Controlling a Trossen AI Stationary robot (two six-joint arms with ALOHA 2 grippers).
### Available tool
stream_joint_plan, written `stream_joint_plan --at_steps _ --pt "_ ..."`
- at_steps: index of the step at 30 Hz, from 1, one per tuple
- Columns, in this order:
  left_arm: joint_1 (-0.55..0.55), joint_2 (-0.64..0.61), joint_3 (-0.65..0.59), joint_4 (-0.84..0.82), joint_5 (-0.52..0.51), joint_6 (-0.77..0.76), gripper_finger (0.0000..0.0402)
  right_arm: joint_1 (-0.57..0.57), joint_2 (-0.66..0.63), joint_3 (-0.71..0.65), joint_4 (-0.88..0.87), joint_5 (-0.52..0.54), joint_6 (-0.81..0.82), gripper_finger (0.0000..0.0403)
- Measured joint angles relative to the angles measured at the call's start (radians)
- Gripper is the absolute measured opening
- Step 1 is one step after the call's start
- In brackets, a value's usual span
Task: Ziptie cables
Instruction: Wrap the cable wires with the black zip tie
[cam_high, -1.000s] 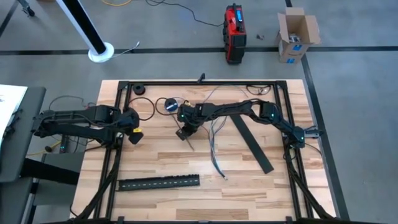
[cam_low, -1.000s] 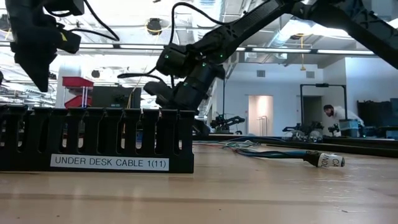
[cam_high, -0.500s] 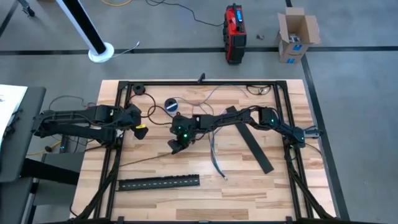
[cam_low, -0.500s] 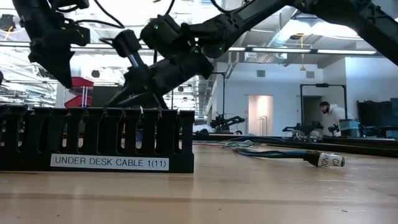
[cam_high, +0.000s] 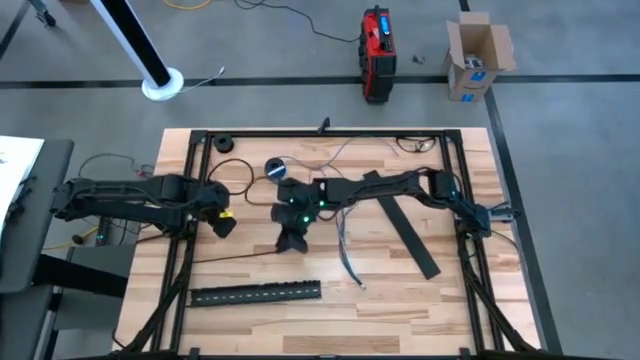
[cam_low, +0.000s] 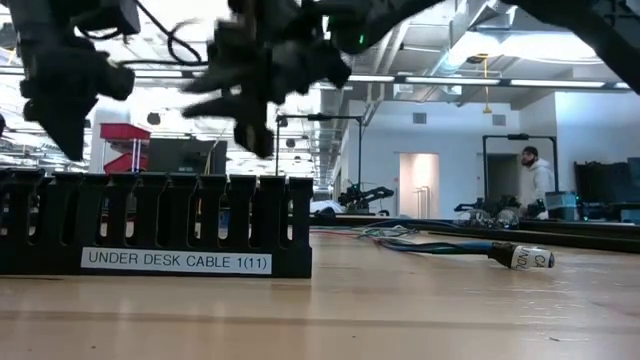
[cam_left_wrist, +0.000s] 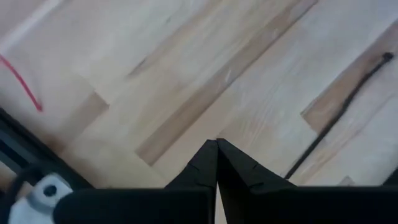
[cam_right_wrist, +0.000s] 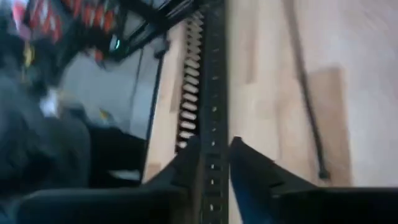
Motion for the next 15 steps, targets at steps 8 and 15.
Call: stream_joint_plan --at_steps 8,15 --pt "0.0 0.0 -0.048 0.017 0.011 -0.043 0.0 0.037 0.007 0.063 -0.106 0.321 -0.298 0.0186" --pt "0.0 0.0 -0.049 0.015 0.061 -0.004 0.0 0.012 0.01 0.063 -0.207 0.398 -0.468 0.0164"
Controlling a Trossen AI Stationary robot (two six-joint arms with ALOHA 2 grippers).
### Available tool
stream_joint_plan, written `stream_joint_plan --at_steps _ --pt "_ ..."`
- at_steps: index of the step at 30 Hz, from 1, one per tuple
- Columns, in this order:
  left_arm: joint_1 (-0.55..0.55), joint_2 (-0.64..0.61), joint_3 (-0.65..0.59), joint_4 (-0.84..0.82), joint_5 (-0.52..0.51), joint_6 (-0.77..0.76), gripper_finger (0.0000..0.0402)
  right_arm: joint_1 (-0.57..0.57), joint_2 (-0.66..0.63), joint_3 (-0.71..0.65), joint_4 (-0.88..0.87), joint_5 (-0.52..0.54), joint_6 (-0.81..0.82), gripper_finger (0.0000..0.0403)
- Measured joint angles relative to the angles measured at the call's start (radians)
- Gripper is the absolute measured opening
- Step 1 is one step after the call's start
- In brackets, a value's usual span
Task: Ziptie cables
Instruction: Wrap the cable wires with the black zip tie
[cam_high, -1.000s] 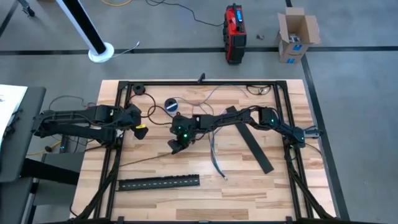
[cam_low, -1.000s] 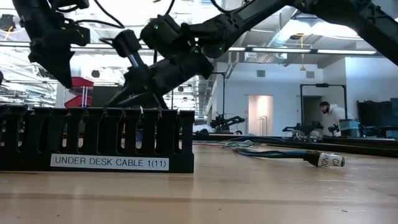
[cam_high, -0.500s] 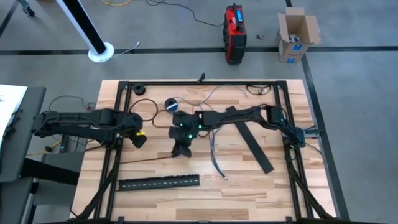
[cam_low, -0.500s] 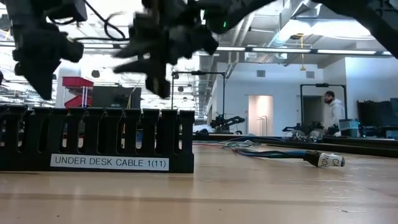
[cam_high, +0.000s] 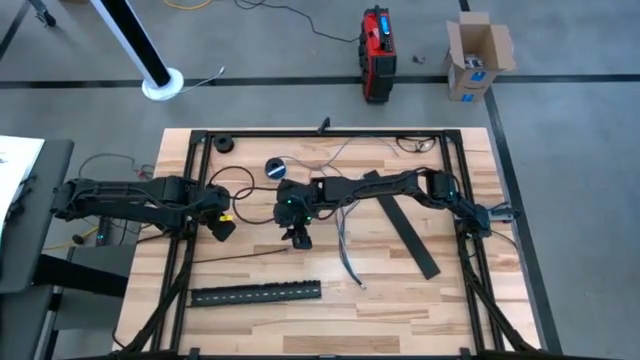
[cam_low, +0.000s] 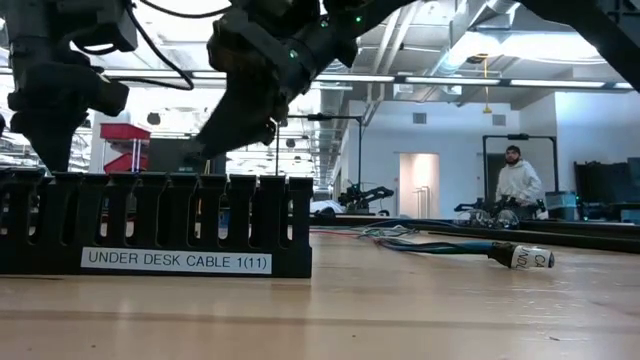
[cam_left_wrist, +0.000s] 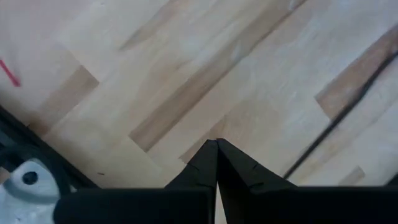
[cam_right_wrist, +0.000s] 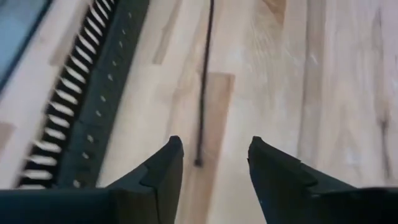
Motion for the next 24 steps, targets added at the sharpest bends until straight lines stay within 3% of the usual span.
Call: stream_joint_plan --at_steps 8,12,18,24 --pt "0.0 0.0 0.0 0.017 0.003 -0.019 0.0 0.048 0.019 -0.004 0.026 0.003 -0.03 0.0135" --pt "0.0 0.0 0.0 0.02 0.01 -0.016 0.0 0.083 0.071 -0.006 0.037 0.011 -0.031 0.0134" --pt "0.0 0.0 0.0 0.022 0.029 -0.006 0.0 0.083 0.082 -0.005 0.091 0.105 -0.051 0.0133" --pt "0.0 0.0 0.0 0.023 0.029 -0.006 0.0 0.066 0.102 -0.004 0.12 0.099 -0.048 0.0133"
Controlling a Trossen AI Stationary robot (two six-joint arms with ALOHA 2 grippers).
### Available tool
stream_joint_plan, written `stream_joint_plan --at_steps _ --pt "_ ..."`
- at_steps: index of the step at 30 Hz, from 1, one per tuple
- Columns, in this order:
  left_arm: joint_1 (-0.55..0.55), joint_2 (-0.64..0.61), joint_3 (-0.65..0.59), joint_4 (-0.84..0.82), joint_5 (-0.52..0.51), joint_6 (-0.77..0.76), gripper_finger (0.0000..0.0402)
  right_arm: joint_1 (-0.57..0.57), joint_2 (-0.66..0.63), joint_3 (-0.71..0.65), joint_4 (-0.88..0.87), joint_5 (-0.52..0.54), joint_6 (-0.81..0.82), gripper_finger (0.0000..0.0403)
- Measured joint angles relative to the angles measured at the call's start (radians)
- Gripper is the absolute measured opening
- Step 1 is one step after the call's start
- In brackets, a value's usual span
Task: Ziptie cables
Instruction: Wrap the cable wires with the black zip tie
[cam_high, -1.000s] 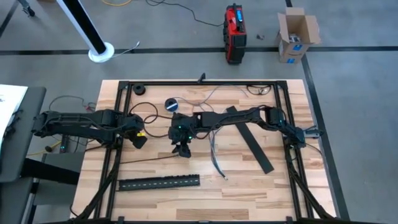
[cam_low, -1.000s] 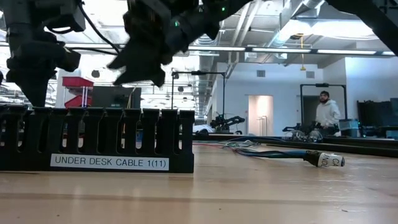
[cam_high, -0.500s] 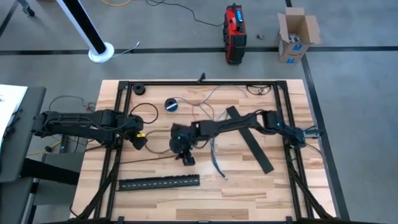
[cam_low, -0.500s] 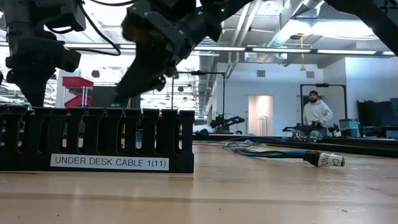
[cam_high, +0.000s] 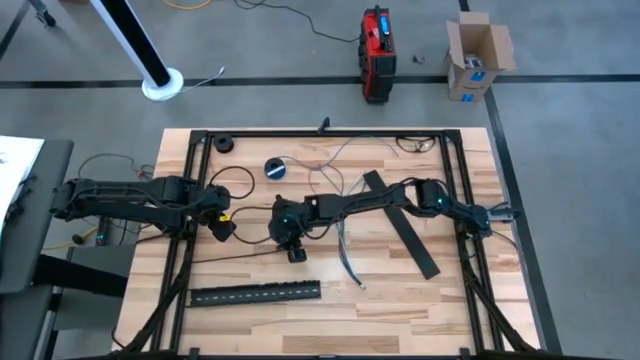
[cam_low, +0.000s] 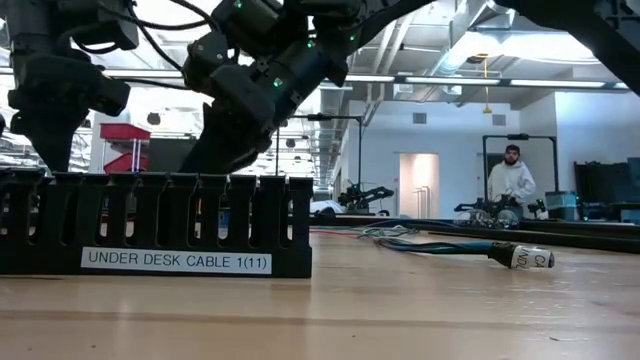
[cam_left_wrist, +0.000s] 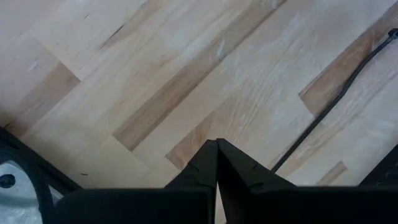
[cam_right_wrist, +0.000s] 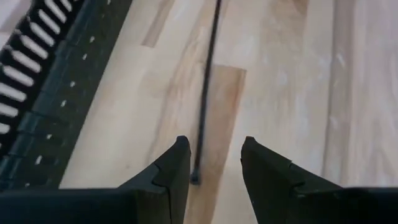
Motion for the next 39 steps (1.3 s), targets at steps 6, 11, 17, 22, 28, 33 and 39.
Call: stream_joint_plan --at_steps 6,11,17,22,28,33,39 --pt "0.0 0.0 0.0 0.0 0.0 0.003 0.0 0.024 0.046 -0.003 -0.02 -0.008 0.002 0.0133" --pt "0.0 0.0 0.0 0.0 0.0 0.007 0.0 0.015 0.057 0.0 -0.015 -0.008 0.007 0.0133" --pt "0.0 0.0 0.0 0.0 0.0 0.027 0.0 0.009 0.078 0.003 -0.067 -0.019 0.015 0.0103" --pt "0.0 0.0 0.0 -0.001 -0.001 0.051 0.0 0.019 0.078 0.003 -0.083 -0.013 0.028 0.008" --pt "0.0 0.0 0.0 -0.001 -0.006 0.052 0.0 0.009 0.078 0.003 -0.141 0.025 0.06 0.0007" --pt "0.0 0.0 0.0 0.0 -0.006 0.052 0.0 -0.03 0.077 0.004 -0.244 0.016 0.079 0.0002" --pt "0.0 0.0 0.0 0.006 -0.006 0.052 0.0 -0.09 0.06 0.002 -0.399 0.018 -0.028 0.0001"
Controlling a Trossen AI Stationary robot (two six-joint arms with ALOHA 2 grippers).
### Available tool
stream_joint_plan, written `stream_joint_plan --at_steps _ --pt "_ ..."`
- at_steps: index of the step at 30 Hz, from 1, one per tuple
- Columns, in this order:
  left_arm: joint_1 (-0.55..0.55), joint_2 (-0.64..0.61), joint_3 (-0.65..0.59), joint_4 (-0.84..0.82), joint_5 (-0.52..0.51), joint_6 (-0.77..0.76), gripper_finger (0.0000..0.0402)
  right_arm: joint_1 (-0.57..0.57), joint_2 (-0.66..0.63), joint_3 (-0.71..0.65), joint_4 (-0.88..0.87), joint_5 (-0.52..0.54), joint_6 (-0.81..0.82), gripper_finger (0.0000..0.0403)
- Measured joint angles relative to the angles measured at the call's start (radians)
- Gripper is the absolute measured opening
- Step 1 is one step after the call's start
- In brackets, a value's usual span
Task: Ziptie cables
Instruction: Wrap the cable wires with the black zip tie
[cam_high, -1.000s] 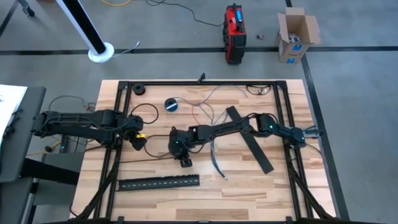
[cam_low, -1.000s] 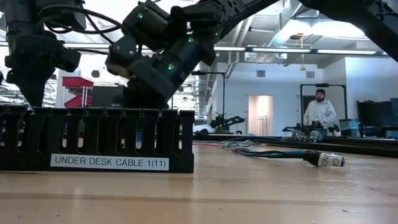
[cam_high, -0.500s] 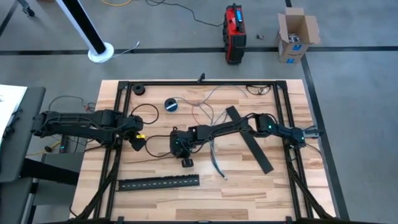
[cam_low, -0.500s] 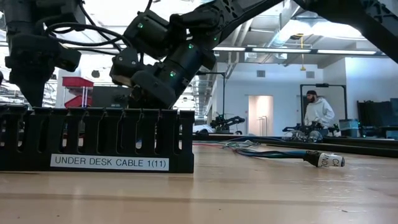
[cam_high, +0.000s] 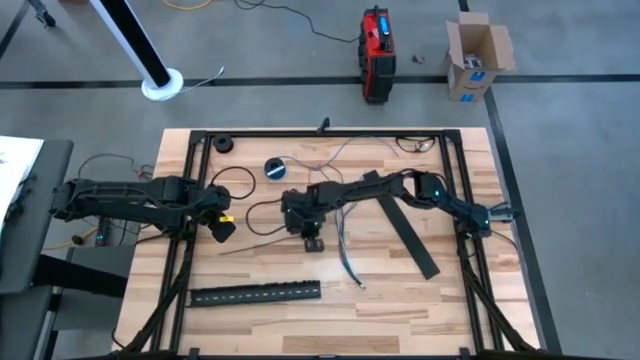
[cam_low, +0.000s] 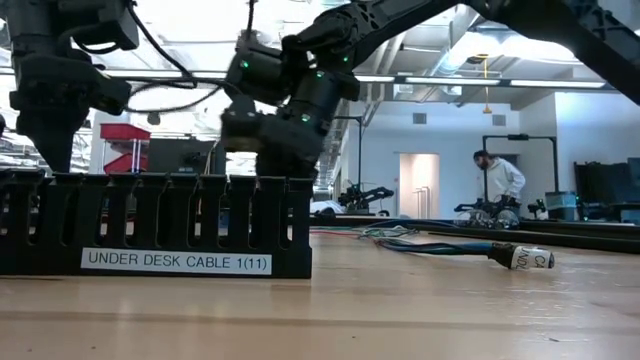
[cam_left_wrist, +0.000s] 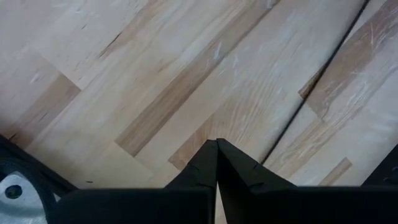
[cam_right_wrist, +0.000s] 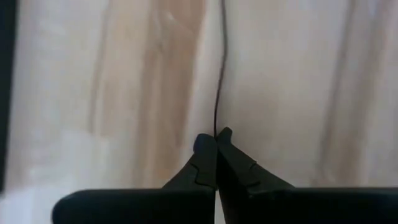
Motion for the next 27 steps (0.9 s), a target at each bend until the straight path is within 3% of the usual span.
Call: stream_joint_plan --at_steps 10,16,20,27 --pt "0.0 0.0 0.0 0.002 0.0 0.033 0.0 -0.103 -0.074 -0.009 -0.194 0.136 -0.21 0.0" --pt "0.0 0.0 0.0 0.005 -0.015 0.042 0.0 -0.123 -0.112 -0.01 -0.201 0.153 -0.311 0.0008" --pt "0.0 0.0 0.0 0.012 -0.02 0.042 0.0 -0.114 -0.122 -0.01 -0.199 0.14 -0.345 0.0051" --pt "0.0 0.0 0.0 0.114 -0.028 0.026 0.0 -0.114 -0.124 -0.008 -0.209 0.131 -0.329 0.017"
